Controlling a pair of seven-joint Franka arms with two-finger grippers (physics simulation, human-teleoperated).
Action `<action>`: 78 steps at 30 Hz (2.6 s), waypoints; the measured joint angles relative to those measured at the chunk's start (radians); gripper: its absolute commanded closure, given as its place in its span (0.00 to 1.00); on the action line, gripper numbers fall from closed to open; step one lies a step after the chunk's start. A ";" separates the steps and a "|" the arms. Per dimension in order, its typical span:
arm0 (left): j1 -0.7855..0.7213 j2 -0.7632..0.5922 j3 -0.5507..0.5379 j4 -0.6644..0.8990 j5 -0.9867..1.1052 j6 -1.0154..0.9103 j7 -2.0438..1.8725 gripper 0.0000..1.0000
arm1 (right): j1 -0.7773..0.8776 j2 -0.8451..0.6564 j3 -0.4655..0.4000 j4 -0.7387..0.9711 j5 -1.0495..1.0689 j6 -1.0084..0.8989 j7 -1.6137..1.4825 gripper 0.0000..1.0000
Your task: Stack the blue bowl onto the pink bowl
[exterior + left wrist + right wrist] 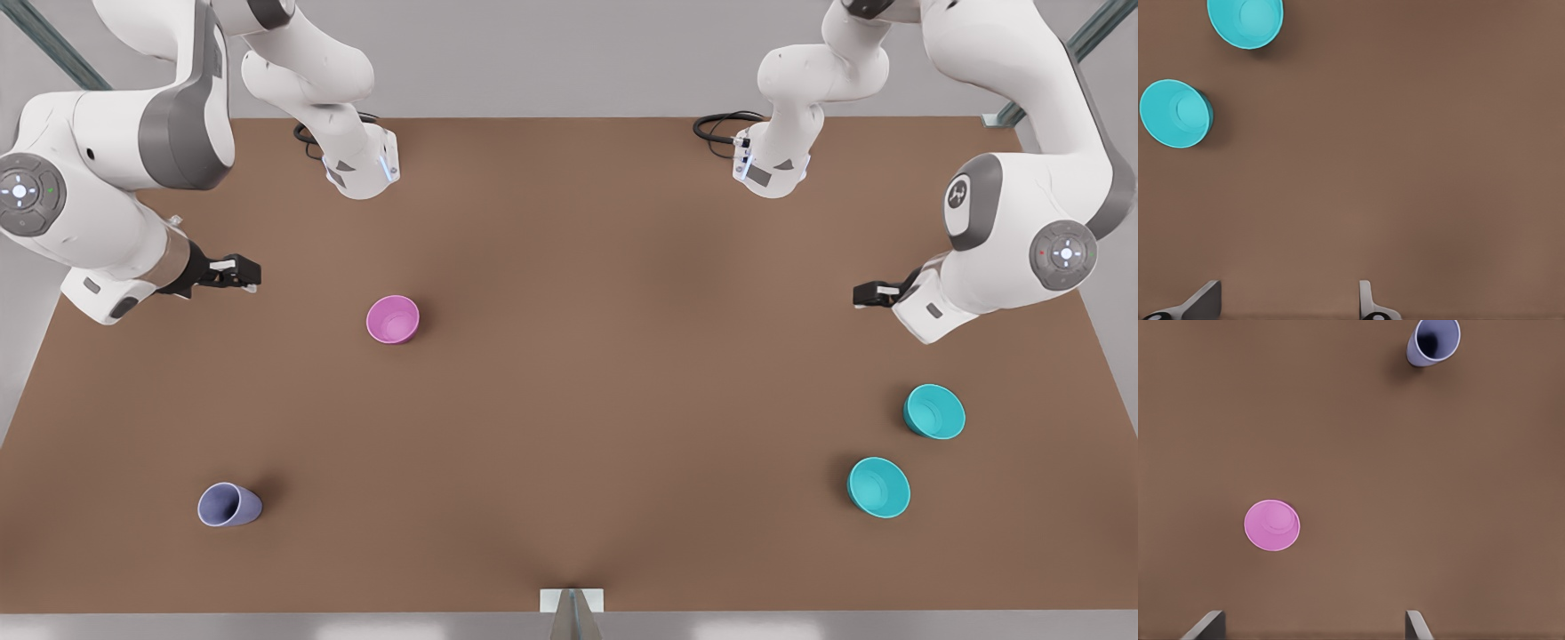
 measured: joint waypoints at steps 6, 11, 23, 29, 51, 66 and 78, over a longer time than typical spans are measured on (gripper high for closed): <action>0.002 0.000 0.000 0.000 0.000 0.000 0.001 0.00 | 0.001 0.039 -0.001 -0.175 -0.047 -0.017 -0.013 0.00; 0.013 0.008 0.001 -0.002 0.000 -0.006 0.002 0.00 | -0.082 0.050 -0.005 -0.626 -0.049 0.235 -0.024 0.00; 0.050 0.031 0.002 0.001 0.006 -0.027 0.003 0.00 | -0.021 -0.001 0.012 -0.985 0.160 0.721 -0.038 0.00; 0.051 0.038 0.002 0.001 0.004 -0.020 0.003 0.00 | 0.000 0.046 0.016 -1.061 0.200 0.873 -0.040 0.00; 0.051 0.043 0.001 0.000 0.004 -0.012 0.003 0.00 | 0.107 0.121 0.159 -0.800 0.290 0.962 -0.012 0.79; 0.132 0.251 0.009 0.152 -0.021 0.061 0.011 0.00 | 0.610 0.850 0.140 0.122 0.375 0.916 0.451 0.06; 0.428 0.580 0.008 0.233 -0.078 0.369 0.266 0.00 | 0.460 0.685 0.146 0.152 0.339 0.685 0.724 0.00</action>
